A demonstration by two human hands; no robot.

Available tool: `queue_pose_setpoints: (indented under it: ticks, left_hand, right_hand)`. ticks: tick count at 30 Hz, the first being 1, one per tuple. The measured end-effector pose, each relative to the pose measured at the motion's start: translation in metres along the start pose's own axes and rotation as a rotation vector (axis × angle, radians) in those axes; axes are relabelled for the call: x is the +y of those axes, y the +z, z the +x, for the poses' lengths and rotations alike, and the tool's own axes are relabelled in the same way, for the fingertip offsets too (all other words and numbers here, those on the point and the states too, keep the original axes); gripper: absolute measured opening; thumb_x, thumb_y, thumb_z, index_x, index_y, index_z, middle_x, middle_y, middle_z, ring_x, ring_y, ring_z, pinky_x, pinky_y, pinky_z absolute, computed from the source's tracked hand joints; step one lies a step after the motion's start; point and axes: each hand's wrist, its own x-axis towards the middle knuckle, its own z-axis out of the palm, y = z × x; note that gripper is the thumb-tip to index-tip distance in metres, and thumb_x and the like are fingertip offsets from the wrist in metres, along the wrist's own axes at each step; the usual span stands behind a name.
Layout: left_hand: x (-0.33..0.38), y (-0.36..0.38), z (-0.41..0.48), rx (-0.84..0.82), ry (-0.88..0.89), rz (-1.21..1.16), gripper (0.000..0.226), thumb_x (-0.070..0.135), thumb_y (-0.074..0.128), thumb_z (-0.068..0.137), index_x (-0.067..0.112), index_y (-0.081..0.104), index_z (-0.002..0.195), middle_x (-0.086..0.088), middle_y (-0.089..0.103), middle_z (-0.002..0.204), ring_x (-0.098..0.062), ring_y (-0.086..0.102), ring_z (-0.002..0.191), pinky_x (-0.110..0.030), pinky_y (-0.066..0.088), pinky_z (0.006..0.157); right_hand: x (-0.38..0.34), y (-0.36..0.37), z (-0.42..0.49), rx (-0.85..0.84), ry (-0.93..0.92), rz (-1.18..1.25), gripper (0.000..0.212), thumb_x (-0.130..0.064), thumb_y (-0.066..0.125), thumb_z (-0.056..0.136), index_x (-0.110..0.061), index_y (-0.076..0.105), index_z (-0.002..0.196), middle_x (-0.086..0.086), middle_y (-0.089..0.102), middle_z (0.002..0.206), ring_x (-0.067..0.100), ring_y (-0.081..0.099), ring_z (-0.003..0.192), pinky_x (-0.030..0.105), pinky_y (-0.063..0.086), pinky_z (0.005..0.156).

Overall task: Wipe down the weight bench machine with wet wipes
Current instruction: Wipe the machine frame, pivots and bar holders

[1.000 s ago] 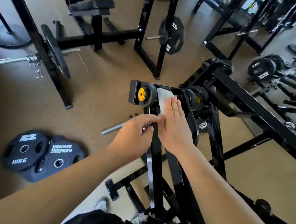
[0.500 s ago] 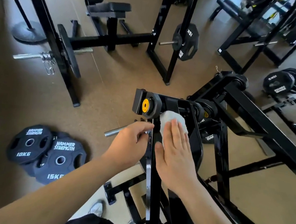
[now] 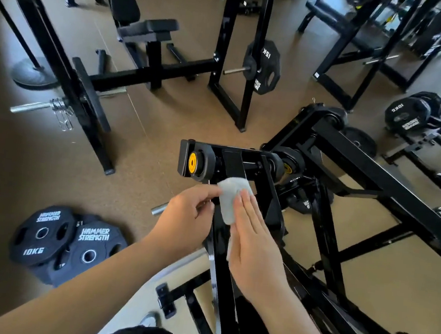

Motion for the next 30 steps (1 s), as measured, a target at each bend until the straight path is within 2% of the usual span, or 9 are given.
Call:
queue_pose_setpoints:
  ticks: [4,8,10,13,17,20,22,27,30]
  left_hand:
    - [0.009,0.014,0.009,0.07,0.101,0.125,0.033,0.002,0.055,0.099,0.018,0.072,0.123,0.01,0.065,0.131,0.002,0.055,0.126,-0.007,0.038,0.105]
    - [0.028,0.032,0.028,0.084,0.38,0.367,0.032,0.003,0.058,0.096,0.011,0.072,0.124,-0.002,0.06,0.142,-0.015,0.049,0.139,-0.028,0.035,0.118]
    - [0.035,0.044,0.04,-0.01,0.447,0.417,0.034,0.007,0.059,0.097,0.01,0.069,0.129,-0.005,0.06,0.144,-0.019,0.046,0.143,-0.03,0.028,0.124]
    - [0.035,0.06,0.054,-0.119,0.43,0.674,0.043,0.024,0.049,0.102,0.011,0.058,0.142,-0.009,0.051,0.154,-0.025,0.032,0.152,-0.034,0.008,0.128]
    - [0.033,0.064,0.056,-0.152,0.395,0.791,0.059,0.036,0.023,0.101,0.02,0.048,0.152,-0.002,0.039,0.163,-0.02,0.016,0.157,-0.044,0.006,0.13]
    - [0.032,0.063,0.057,-0.134,0.395,0.772,0.062,0.035,0.016,0.103,0.018,0.04,0.157,-0.002,0.032,0.166,-0.017,0.01,0.159,-0.043,0.004,0.13]
    - [0.031,0.062,0.057,-0.132,0.398,0.761,0.062,0.034,0.016,0.103,0.015,0.039,0.157,-0.002,0.03,0.167,-0.016,0.01,0.159,-0.043,0.005,0.13]
    - [0.021,0.061,0.059,-0.119,0.438,0.693,0.052,0.026,0.032,0.103,0.015,0.053,0.149,0.001,0.042,0.161,-0.015,0.021,0.157,-0.047,0.01,0.129]
    - [0.016,0.061,0.061,-0.114,0.465,0.693,0.049,0.023,0.037,0.103,0.015,0.054,0.148,0.0,0.044,0.16,-0.016,0.023,0.156,-0.049,0.011,0.129]
  right_hand:
    - [0.006,-0.024,-0.035,0.117,0.083,0.253,0.054,-0.038,0.024,0.108,-0.027,0.015,0.16,-0.016,0.017,0.169,-0.005,0.009,0.155,0.018,0.023,0.124]
    - [0.024,-0.067,-0.027,0.438,0.169,0.304,0.055,-0.033,0.023,0.112,-0.014,0.017,0.163,-0.008,0.016,0.17,-0.001,0.009,0.156,0.01,0.014,0.121]
    - [0.034,-0.073,-0.009,0.364,0.238,0.386,0.058,-0.038,0.023,0.111,-0.018,0.016,0.164,-0.016,0.015,0.166,-0.005,0.008,0.155,0.008,0.012,0.12]
    - [0.045,-0.047,0.018,0.11,0.251,0.547,0.05,-0.042,0.026,0.111,-0.024,0.028,0.158,-0.01,0.032,0.158,0.006,0.027,0.149,0.027,0.024,0.122]
    - [0.06,-0.023,0.045,-0.035,0.286,0.495,0.061,-0.043,0.024,0.112,-0.02,0.006,0.165,-0.007,0.0,0.173,-0.002,-0.001,0.154,0.026,0.008,0.128]
    - [0.059,-0.028,0.058,-0.071,0.288,0.39,0.062,-0.041,0.025,0.112,-0.019,0.003,0.165,-0.003,-0.002,0.173,0.013,0.018,0.156,0.03,0.028,0.12]
    - [0.057,-0.026,0.055,-0.028,0.277,0.349,0.061,-0.04,0.026,0.112,-0.019,0.004,0.166,0.0,0.005,0.173,0.017,0.031,0.152,0.028,0.036,0.11]
    - [0.061,-0.022,0.007,0.013,0.31,0.518,0.06,-0.042,0.029,0.111,-0.023,0.01,0.165,-0.007,0.043,0.149,-0.008,0.053,0.11,0.01,0.046,0.083]
    - [0.06,-0.018,-0.014,-0.046,0.259,0.441,0.068,-0.046,0.026,0.109,-0.02,-0.002,0.165,-0.002,0.017,0.168,0.005,0.036,0.142,0.024,0.043,0.108]
